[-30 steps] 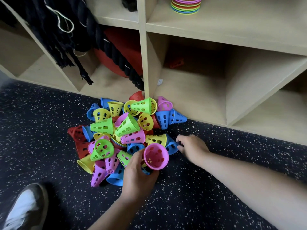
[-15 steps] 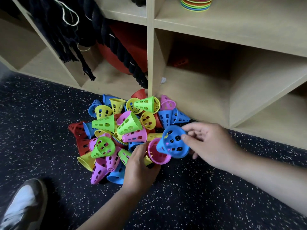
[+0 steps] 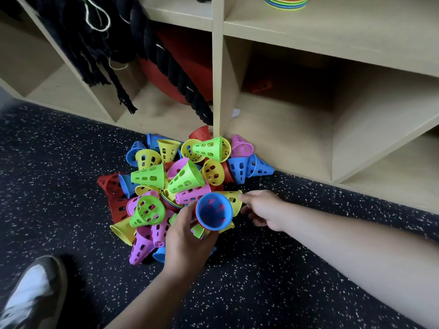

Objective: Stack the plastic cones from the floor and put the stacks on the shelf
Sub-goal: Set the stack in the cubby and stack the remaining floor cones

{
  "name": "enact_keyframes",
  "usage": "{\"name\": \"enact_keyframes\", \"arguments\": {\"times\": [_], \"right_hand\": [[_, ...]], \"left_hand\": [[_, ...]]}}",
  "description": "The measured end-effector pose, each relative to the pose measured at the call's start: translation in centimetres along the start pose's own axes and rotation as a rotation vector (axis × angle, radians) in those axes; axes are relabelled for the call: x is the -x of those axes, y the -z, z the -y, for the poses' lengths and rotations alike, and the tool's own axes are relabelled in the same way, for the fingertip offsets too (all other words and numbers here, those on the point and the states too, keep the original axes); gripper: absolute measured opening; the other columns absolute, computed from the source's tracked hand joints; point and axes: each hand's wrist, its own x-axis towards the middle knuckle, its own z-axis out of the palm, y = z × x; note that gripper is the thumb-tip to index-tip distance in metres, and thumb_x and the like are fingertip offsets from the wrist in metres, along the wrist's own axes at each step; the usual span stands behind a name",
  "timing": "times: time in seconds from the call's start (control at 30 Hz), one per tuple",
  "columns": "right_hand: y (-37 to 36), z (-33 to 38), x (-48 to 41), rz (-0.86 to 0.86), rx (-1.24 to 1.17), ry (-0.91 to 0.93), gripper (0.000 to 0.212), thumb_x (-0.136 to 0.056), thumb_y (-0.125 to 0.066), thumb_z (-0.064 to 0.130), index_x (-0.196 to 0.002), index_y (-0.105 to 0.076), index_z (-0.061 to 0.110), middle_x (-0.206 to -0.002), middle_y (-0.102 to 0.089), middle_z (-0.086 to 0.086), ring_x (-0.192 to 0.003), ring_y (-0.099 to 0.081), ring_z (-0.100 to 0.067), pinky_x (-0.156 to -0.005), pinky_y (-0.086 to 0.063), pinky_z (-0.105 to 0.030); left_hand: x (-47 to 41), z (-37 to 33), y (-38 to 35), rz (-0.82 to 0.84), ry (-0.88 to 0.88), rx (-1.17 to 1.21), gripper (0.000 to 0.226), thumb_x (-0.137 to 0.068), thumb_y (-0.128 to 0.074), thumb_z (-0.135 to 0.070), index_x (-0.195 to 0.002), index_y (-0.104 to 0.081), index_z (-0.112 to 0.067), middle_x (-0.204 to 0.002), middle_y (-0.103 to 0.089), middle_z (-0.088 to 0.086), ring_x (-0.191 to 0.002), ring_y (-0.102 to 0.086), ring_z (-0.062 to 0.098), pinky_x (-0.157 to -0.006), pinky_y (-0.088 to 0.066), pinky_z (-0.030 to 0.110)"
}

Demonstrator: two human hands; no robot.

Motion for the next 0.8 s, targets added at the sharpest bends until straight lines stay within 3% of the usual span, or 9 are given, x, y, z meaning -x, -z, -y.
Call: {"name": "enact_keyframes", "arguments": {"times": [0.07,0.17,0.37,0.47,0.53,0.57,0.67,0.73,0.8], "right_hand": [[-0.6,0.3,-0.3,-0.001,-0.070,0.002,0.012,-0.097,-0.061,0.026,-0.107,-0.067,0.023,-0.061,-0.067,0.002,-0.046,-0.052,-0.009,-0.042,-0.040,-0.016],[0.3,0.9,0.9,-0.015,-0.113,0.074,0.011,-0.097,-0.061,0.021,-0.108,-0.063,0.021,-0.071,-0.074,-0.003,-0.048,-0.063,-0.011,-0.043,-0.049,-0.021],[4.7,1.5,7.3,-0.173,-0.037,0.555,0.008,-0.093,-0.066,0.011,-0.099,-0.071,0.014,-0.078,-0.075,-0.007,-0.059,-0.064,-0.015,-0.051,-0.056,-0.029],[5.7,1.1,10.6,-0.156,0.017,0.784,0.016,-0.087,-0.071,0.010,-0.094,-0.074,0.024,-0.080,-0.074,-0.007,-0.062,-0.066,-0.017,-0.053,-0.057,-0.030],[5.6,0.6,11.5,-0.130,0.116,0.890,0.015,-0.084,-0.074,0.020,-0.095,-0.077,0.029,-0.081,-0.074,0.002,-0.060,-0.067,-0.022,-0.053,-0.058,-0.038],[5.5,0.3,11.5,-0.121,0.186,0.943,0.015,-0.082,-0.074,0.024,-0.097,-0.077,0.029,-0.082,-0.074,0.007,-0.057,-0.066,-0.018,-0.051,-0.057,-0.036],[5.3,-0.2,10.4,-0.066,0.413,1.050,0.030,-0.081,-0.080,0.018,-0.110,-0.076,0.022,-0.084,-0.066,0.016,-0.056,-0.058,0.001,-0.053,-0.041,-0.005],[5.6,-0.3,9.2,-0.025,0.462,1.048,0.046,-0.080,-0.081,0.024,-0.124,-0.068,0.026,-0.084,-0.061,0.012,-0.058,-0.056,-0.007,-0.055,-0.039,-0.006],[6.2,-0.1,7.5,-0.120,0.461,1.080,0.049,-0.080,-0.076,0.031,-0.127,-0.064,0.027,-0.085,-0.060,0.012,-0.060,-0.058,-0.013,-0.057,-0.041,-0.007]], "left_hand": [[-0.4,0.0,0.2,-0.006,0.004,-0.003,0.064,-0.068,-0.089,-0.014,-0.114,-0.056,-0.045,-0.105,-0.067,-0.028,-0.095,-0.064,-0.006,-0.078,-0.054,0.018],[-0.7,0.1,0.3,-0.021,0.008,-0.004,0.061,-0.068,-0.089,-0.014,-0.113,-0.058,-0.041,-0.102,-0.068,-0.026,-0.091,-0.065,-0.003,-0.075,-0.055,0.021],[-0.9,0.2,-0.4,0.013,-0.001,-0.024,0.061,-0.068,-0.089,-0.017,-0.107,-0.055,-0.050,-0.102,-0.069,-0.024,-0.092,-0.065,-0.004,-0.072,-0.048,0.010],[-1.0,-0.3,-1.0,0.019,-0.007,-0.020,0.057,-0.068,-0.090,-0.020,-0.112,-0.059,-0.040,-0.102,-0.070,-0.020,-0.092,-0.066,-0.001,-0.079,-0.052,0.015],[-1.1,-0.9,-1.6,0.021,-0.012,0.000,0.054,-0.069,-0.090,-0.023,-0.112,-0.061,-0.037,-0.101,-0.071,-0.019,-0.093,-0.067,-0.001,-0.080,-0.054,0.020],[-1.1,-1.4,-1.8,0.022,-0.018,0.013,0.054,-0.069,-0.089,-0.024,-0.113,-0.061,-0.036,-0.101,-0.071,-0.019,-0.093,-0.067,-0.001,-0.080,-0.055,0.021],[-1.4,-2.6,-2.3,0.024,-0.052,0.047,0.055,-0.070,-0.089,-0.024,-0.115,-0.060,-0.037,-0.102,-0.070,-0.021,-0.096,-0.065,-0.004,-0.082,-0.053,0.016],[-1.7,-2.9,-2.5,0.017,-0.053,0.048,0.056,-0.070,-0.089,-0.027,-0.115,-0.057,-0.040,-0.103,-0.069,-0.023,-0.097,-0.065,-0.004,-0.083,-0.053,0.017],[-2.2,-2.8,-2.5,0.004,-0.042,0.036,0.058,-0.068,-0.088,-0.030,-0.115,-0.055,-0.042,-0.102,-0.066,-0.027,-0.095,-0.064,-0.008,-0.082,-0.051,0.012]]}}
